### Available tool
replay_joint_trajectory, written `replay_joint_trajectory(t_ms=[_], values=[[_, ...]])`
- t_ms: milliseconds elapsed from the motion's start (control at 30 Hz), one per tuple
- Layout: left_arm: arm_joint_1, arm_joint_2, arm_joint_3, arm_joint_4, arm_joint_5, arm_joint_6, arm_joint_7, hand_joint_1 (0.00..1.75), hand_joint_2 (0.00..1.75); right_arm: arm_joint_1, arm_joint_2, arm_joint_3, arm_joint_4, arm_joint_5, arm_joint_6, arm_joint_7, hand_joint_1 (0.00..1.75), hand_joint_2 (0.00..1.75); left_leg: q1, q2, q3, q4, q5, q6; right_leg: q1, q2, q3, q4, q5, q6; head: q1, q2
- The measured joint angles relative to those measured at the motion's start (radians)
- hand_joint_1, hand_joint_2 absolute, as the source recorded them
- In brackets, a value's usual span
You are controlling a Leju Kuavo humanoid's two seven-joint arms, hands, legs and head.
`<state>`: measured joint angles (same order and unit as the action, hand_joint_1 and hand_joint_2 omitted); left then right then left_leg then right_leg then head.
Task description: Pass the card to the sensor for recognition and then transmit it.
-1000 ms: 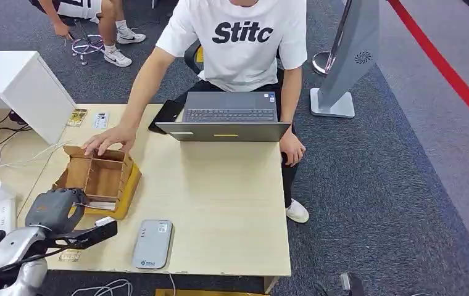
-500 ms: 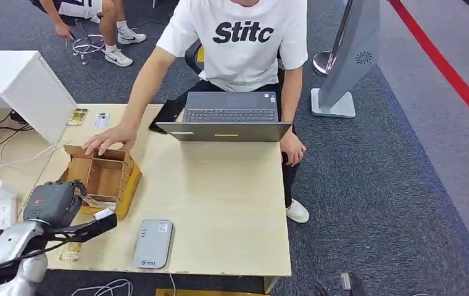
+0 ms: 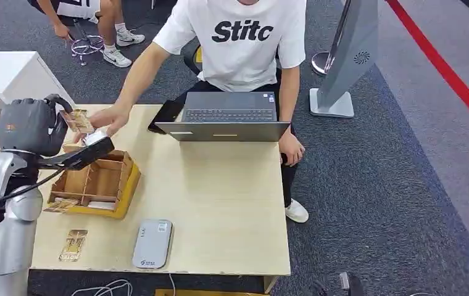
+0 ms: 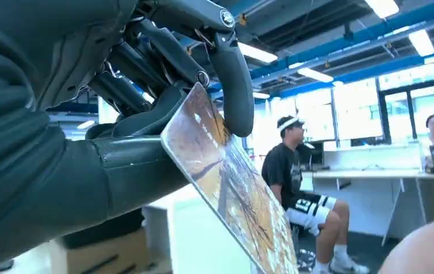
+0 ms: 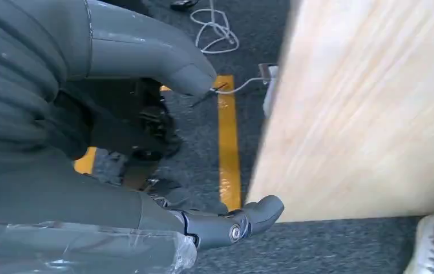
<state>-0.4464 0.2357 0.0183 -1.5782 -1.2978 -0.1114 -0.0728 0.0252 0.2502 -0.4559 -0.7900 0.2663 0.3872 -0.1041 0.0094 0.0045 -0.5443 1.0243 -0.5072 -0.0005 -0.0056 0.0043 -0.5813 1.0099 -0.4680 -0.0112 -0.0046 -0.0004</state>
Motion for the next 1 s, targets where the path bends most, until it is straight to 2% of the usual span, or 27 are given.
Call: replay_joint_trajectory(t_ms=[267,833,867,1000], values=[[-0.067,-0.029,-0.012,0.023,-0.006,-0.008,0.017,1.75,1.75,-0.026,-0.003,0.0,0.033,0.005,0.0,-0.002,0.0,1.75,0.0,0.0,0.0,0.0,0.0,0.0,0.0,0.0,0.0,0.0,0.0,0.0,0.0,0.0],[-0.081,-0.042,-0.018,0.058,-0.022,-0.011,0.038,1.75,1.75,-0.032,-0.006,-0.002,0.056,0.018,0.002,-0.013,0.0,1.75,0.0,0.001,0.0,0.0,0.0,0.0,0.0,0.001,-0.001,0.0,0.0,0.0,0.0,0.0],[-0.081,-0.042,-0.018,0.06,-0.023,-0.009,0.038,0.0,1.75,-0.032,-0.006,-0.002,0.056,0.019,0.002,-0.013,0.0,1.75,0.0,0.001,0.0,0.0,0.0,0.0,0.0,0.001,-0.001,0.0,0.0,0.0,0.0,0.0],[-0.078,-0.042,-0.018,0.066,-0.028,-0.005,0.038,0.0,1.75,-0.031,-0.006,-0.003,0.058,0.022,0.003,-0.013,0.0,1.75,0.0,0.001,0.0,0.0,0.0,0.0,0.0,0.001,-0.001,0.0,0.0,0.0,0.0,0.0]])
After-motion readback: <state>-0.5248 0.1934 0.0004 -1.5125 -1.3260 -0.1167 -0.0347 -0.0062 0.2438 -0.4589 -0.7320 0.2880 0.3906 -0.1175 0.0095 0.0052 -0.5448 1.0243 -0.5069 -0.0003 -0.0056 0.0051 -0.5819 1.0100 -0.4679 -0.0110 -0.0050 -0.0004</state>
